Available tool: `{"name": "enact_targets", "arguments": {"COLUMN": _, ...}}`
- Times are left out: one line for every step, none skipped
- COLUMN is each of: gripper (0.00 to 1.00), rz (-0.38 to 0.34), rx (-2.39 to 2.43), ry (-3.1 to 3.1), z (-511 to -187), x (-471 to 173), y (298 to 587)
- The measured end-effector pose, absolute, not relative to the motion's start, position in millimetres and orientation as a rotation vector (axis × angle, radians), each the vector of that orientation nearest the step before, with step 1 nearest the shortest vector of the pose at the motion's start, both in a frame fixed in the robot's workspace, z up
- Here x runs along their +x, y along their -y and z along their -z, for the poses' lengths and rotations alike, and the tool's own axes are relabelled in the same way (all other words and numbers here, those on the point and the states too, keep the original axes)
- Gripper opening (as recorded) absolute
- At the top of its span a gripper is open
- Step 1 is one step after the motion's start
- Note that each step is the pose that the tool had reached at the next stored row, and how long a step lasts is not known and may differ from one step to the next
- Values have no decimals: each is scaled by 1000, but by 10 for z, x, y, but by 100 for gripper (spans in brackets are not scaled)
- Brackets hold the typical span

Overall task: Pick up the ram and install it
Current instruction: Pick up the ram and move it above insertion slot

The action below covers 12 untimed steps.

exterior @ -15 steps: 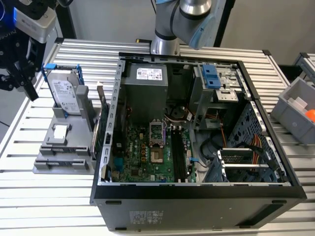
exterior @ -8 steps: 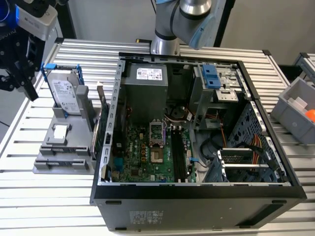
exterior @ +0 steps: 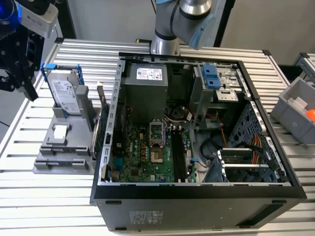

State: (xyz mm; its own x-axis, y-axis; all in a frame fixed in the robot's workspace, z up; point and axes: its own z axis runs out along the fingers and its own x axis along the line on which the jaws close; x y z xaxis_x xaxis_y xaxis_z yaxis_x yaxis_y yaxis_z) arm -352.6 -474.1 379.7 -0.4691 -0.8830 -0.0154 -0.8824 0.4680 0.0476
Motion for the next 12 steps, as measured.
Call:
{"name": "enact_targets", "arguments": {"gripper": 0, "rz": 76, "rx": 1626, "ry": 2673, "z": -3797, "x": -3526, "y": 4741}}
{"name": "enact_targets", "arguments": {"gripper": 0, "rz": 76, "rx": 1640, "ry": 2665, "z": -3797, "x": -3526, "y": 4741}}
{"name": "enact_targets", "arguments": {"gripper": 0, "rz": 76, "rx": 1654, "ry": 2656, "z": -3798, "x": -3526, "y": 4741}}
{"name": "enact_targets", "arguments": {"gripper": 0, "rz": 76, "rx": 1667, "ry": 2647, "z": -3797, "x": -3526, "y": 4741}}
{"name": "enact_targets", "arguments": {"gripper": 0, "rz": 76, "rx": 1683, "ry": 2637, "z": -3797, "x": -3526, "y": 4741}}
{"name": "enact_targets", "arguments": {"gripper": 0, "rz": 76, "rx": 1698, "ry": 2627, "z": -3797, "x": -3526, "y": 4741}}
{"name": "enact_targets", "arguments": {"gripper": 0, "rz": 76, "rx": 1712, "ry": 2617, "z": -3797, "x": -3526, "y": 4741}}
{"name": "enact_targets", "arguments": {"gripper": 0, "rz": 75, "rx": 1728, "ry": 2607, "z": -3798, "x": -3526, "y": 4741}}
{"name": "enact_targets", "arguments": {"gripper": 0, "rz": 75, "rx": 1743, "ry": 2596, "z": -3797, "x": -3526, "y": 4742}}
{"name": "enact_targets", "arguments": {"gripper": 0, "rz": 75, "rx": 1758, "ry": 2586, "z": -3798, "x": -3526, "y": 4742}}
{"name": "enact_targets", "arguments": {"gripper": 0, "rz": 75, "rx": 1772, "ry": 2575, "z": -3797, "x": -3526, "y": 4742}}
{"name": "enact_targets", "arguments": {"gripper": 0, "rz": 75, "rx": 1787, "ry": 2565, "z": -3798, "x": -3526, "y": 4741}}
